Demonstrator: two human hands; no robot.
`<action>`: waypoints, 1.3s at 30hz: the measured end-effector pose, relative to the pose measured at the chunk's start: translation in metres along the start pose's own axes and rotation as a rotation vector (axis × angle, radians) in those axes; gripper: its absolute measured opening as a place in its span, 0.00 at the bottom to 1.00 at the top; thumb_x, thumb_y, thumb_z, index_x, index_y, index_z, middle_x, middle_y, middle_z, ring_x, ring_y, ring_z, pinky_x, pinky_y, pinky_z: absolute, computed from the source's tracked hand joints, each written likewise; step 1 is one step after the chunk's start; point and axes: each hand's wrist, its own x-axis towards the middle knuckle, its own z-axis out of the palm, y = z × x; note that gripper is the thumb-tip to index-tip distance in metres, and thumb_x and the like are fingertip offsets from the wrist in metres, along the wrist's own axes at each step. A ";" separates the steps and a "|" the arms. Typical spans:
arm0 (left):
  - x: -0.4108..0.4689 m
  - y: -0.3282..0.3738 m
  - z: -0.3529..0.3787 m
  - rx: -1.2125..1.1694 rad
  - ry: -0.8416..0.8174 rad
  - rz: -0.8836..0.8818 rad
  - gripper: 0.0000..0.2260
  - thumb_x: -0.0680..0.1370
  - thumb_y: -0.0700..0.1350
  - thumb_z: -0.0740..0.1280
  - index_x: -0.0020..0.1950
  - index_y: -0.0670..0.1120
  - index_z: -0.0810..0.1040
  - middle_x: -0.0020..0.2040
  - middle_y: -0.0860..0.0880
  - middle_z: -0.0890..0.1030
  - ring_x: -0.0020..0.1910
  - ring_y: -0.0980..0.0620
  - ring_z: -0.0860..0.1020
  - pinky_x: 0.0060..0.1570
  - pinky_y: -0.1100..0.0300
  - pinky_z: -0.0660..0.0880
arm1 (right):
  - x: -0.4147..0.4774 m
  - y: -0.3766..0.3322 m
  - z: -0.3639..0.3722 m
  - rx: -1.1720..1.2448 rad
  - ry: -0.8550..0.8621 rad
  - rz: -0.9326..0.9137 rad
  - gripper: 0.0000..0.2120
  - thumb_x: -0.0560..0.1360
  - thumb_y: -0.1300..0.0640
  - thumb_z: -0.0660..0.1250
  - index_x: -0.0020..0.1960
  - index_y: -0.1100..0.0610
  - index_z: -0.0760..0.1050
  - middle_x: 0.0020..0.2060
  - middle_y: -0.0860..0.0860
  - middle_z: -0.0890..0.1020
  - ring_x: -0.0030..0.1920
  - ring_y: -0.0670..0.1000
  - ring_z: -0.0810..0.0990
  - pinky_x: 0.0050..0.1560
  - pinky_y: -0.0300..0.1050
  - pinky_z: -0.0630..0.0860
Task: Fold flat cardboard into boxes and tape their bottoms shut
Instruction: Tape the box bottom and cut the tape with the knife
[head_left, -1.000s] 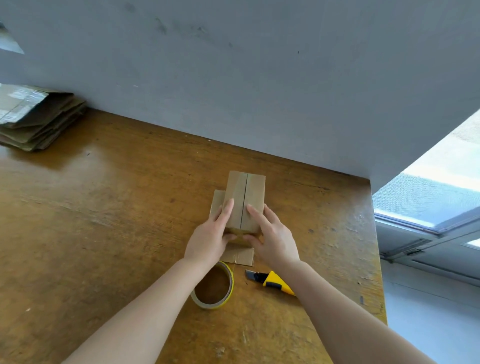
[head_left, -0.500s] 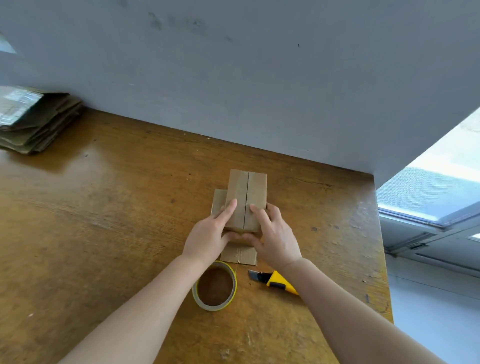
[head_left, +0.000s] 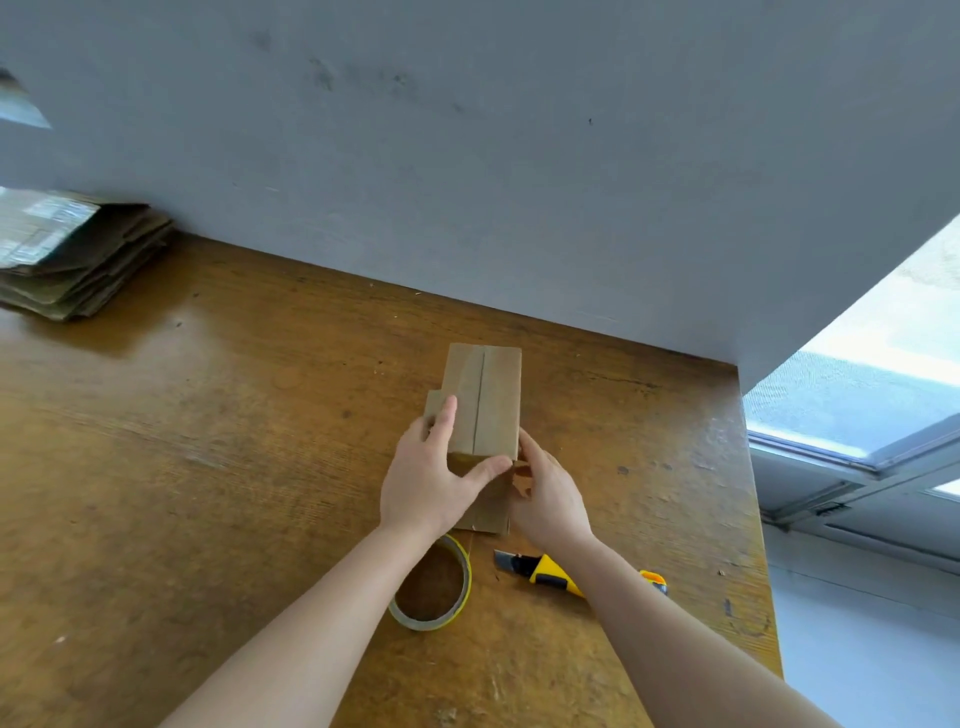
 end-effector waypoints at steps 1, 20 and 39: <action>0.001 0.005 -0.002 0.001 0.034 -0.033 0.50 0.63 0.79 0.53 0.78 0.53 0.52 0.69 0.47 0.65 0.65 0.49 0.68 0.54 0.54 0.76 | 0.002 -0.002 -0.001 -0.013 -0.007 -0.016 0.37 0.73 0.62 0.65 0.77 0.45 0.55 0.67 0.49 0.73 0.63 0.52 0.75 0.54 0.46 0.78; 0.009 -0.018 -0.029 -1.420 0.021 -0.861 0.24 0.72 0.63 0.62 0.59 0.47 0.77 0.53 0.42 0.79 0.52 0.43 0.78 0.41 0.52 0.77 | 0.020 -0.031 -0.010 0.951 -0.113 0.600 0.24 0.80 0.40 0.57 0.70 0.53 0.69 0.56 0.53 0.80 0.55 0.55 0.80 0.46 0.52 0.80; 0.023 0.014 -0.020 -0.460 -0.138 -0.323 0.37 0.71 0.62 0.71 0.76 0.54 0.61 0.73 0.49 0.65 0.70 0.46 0.67 0.62 0.51 0.69 | 0.018 -0.034 -0.020 0.470 0.321 0.297 0.20 0.77 0.58 0.67 0.69 0.54 0.71 0.57 0.53 0.80 0.54 0.54 0.80 0.53 0.53 0.81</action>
